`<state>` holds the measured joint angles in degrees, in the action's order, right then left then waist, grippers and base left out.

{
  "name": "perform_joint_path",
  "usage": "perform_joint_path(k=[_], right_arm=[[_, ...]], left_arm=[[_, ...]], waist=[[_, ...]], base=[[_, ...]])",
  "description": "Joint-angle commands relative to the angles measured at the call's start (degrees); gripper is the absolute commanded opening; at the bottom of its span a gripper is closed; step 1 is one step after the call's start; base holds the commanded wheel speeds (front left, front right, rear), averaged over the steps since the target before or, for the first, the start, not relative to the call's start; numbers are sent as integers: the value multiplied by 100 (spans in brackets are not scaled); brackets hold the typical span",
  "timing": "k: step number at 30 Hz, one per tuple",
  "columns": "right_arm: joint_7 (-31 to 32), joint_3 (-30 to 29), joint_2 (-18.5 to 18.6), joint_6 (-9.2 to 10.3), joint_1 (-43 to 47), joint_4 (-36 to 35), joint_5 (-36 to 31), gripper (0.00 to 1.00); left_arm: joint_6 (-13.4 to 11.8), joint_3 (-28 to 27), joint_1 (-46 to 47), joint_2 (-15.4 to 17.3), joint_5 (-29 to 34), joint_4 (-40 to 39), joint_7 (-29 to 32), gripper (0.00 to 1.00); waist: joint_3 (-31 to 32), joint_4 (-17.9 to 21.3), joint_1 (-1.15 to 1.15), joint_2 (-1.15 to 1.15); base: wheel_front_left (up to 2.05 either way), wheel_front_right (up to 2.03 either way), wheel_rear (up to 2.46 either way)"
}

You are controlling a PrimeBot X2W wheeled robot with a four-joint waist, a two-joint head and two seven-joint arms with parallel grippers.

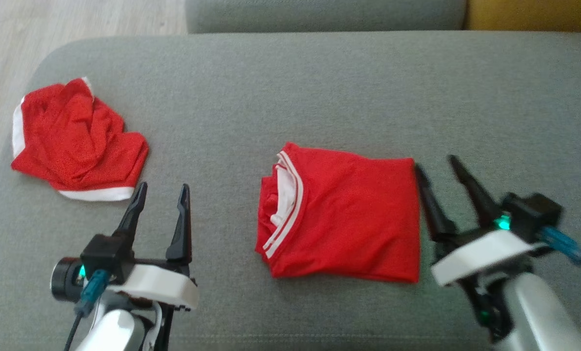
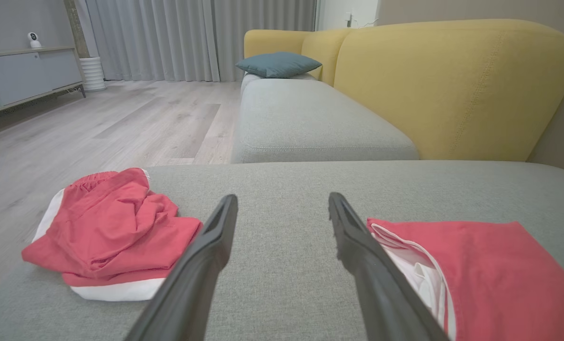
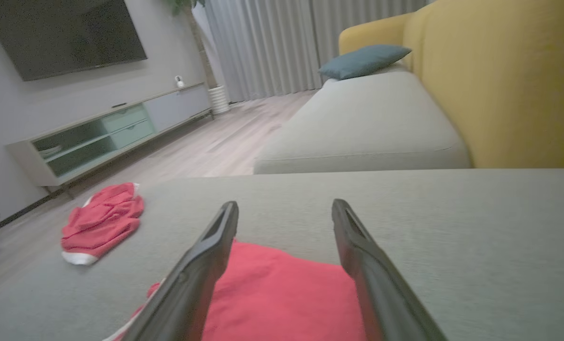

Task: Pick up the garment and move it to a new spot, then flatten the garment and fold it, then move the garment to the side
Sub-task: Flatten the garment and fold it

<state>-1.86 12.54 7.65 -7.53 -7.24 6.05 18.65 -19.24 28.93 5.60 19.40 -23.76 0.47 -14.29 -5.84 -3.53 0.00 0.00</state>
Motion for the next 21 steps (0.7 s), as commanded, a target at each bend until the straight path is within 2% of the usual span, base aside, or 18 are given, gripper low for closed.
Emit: perform_joint_path(k=[1,5,9,21], right_arm=[[54,-84,-55,4,57,-328,-126,100],[320,-769,-116,4,453,-842,-453,100],[561,-1144,-186,4,803,-1262,-646,100],[943,-1333,-362,4,1483,-1806,-764,100]], left_arm=[[-52,-263,172,137,37,-160,-53,100],[-83,-260,94,222,86,-169,-54,100],[-110,-270,-4,274,80,-163,-54,100],[-174,-253,-393,381,17,-163,-40,100]], waist=[[82,78,0,0],[199,166,0,0],[291,238,0,0],[641,381,0,0]], base=[[0,0,0],[0,0,0],[0,0,0],[0,0,0]])
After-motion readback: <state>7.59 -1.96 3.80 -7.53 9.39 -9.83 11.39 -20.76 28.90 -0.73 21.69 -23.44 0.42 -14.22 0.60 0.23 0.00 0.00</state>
